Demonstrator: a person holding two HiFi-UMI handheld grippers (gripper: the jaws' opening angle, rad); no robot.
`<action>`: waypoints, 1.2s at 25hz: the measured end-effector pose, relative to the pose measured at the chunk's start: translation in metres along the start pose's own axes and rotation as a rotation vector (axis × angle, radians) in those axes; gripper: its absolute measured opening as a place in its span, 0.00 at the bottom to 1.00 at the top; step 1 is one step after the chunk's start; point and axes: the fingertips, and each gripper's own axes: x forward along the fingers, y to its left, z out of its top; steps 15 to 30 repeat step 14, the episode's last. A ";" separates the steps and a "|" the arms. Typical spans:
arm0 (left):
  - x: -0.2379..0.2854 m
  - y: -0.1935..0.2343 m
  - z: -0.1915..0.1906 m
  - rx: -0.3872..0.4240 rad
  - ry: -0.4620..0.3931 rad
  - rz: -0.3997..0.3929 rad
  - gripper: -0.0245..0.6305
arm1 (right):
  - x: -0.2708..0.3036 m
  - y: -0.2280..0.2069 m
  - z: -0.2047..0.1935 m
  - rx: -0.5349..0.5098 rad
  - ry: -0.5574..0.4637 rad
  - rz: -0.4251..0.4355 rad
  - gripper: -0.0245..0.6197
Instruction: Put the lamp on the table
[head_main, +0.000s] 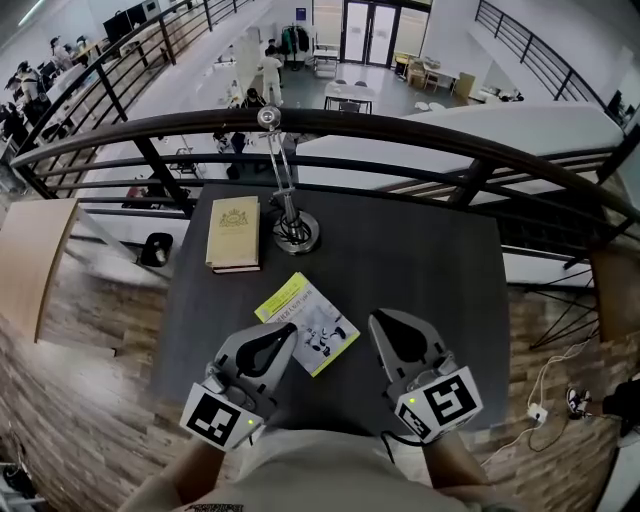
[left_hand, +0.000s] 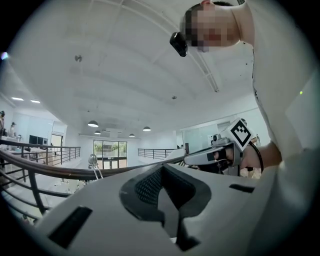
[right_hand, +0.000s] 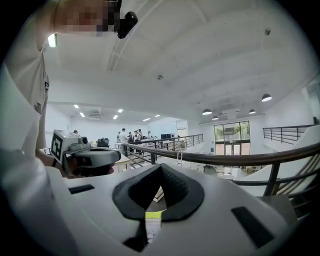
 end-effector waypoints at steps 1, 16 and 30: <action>0.000 0.001 -0.002 -0.003 0.005 0.001 0.04 | 0.000 -0.002 -0.002 0.001 0.007 -0.002 0.04; 0.004 0.006 -0.011 -0.002 0.036 -0.008 0.04 | 0.006 0.001 -0.002 0.005 0.002 -0.007 0.04; 0.004 0.006 -0.011 -0.002 0.036 -0.008 0.04 | 0.006 0.001 -0.002 0.005 0.002 -0.007 0.04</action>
